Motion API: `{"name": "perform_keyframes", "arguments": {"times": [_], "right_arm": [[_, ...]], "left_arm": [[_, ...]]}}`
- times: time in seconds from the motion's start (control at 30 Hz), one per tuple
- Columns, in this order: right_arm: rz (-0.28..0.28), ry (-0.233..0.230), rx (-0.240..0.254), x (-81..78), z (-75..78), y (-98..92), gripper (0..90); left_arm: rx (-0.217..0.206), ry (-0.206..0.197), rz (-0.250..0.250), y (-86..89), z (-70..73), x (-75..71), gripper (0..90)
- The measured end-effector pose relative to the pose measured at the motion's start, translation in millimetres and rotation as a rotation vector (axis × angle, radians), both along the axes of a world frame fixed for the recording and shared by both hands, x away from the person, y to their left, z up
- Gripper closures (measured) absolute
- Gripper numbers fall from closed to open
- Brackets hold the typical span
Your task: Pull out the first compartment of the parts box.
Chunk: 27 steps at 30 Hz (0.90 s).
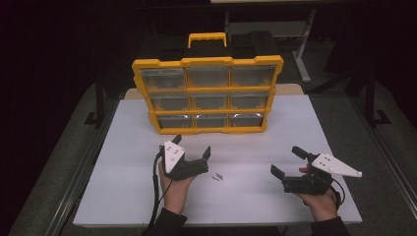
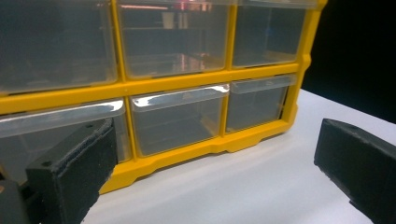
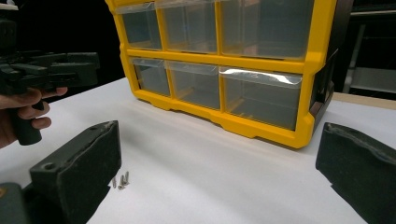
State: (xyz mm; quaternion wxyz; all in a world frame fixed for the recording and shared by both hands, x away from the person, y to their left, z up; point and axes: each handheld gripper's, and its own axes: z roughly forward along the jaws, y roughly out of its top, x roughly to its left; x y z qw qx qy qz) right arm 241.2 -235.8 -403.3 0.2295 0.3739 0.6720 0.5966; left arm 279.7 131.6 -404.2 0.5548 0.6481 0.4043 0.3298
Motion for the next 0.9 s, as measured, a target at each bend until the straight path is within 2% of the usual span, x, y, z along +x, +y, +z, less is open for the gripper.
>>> {"name": "perform_keyframes", "arguments": {"times": [0.37,0.47,0.53,0.63,0.8,0.9], "right_arm": [[0.000,0.001,0.001,-0.1,0.0,-0.1,0.0],[0.000,0.001,0.002,-0.1,0.0,-0.1,0.0],[0.001,0.001,0.000,-0.2,-0.1,0.0,0.0],[0.002,0.001,0.001,-0.2,-0.1,0.1,0.0],[0.003,0.003,0.000,-0.1,-0.2,0.4,0.0],[0.005,0.003,0.000,-0.1,-0.3,0.6,0.0]], "left_arm": [[-0.026,0.004,0.078,-5.9,-2.3,0.4,0.0],[-0.024,0.006,0.083,-5.9,-2.3,0.6,0.0],[-0.029,0.009,0.108,-7.4,-2.3,0.6,0.0],[-0.035,0.013,0.112,-8.6,-2.8,1.2,0.0],[-0.048,0.012,0.160,-9.7,-3.4,2.0,0.0],[-0.040,0.015,0.168,-10.1,-3.4,2.4,0.0]]}}
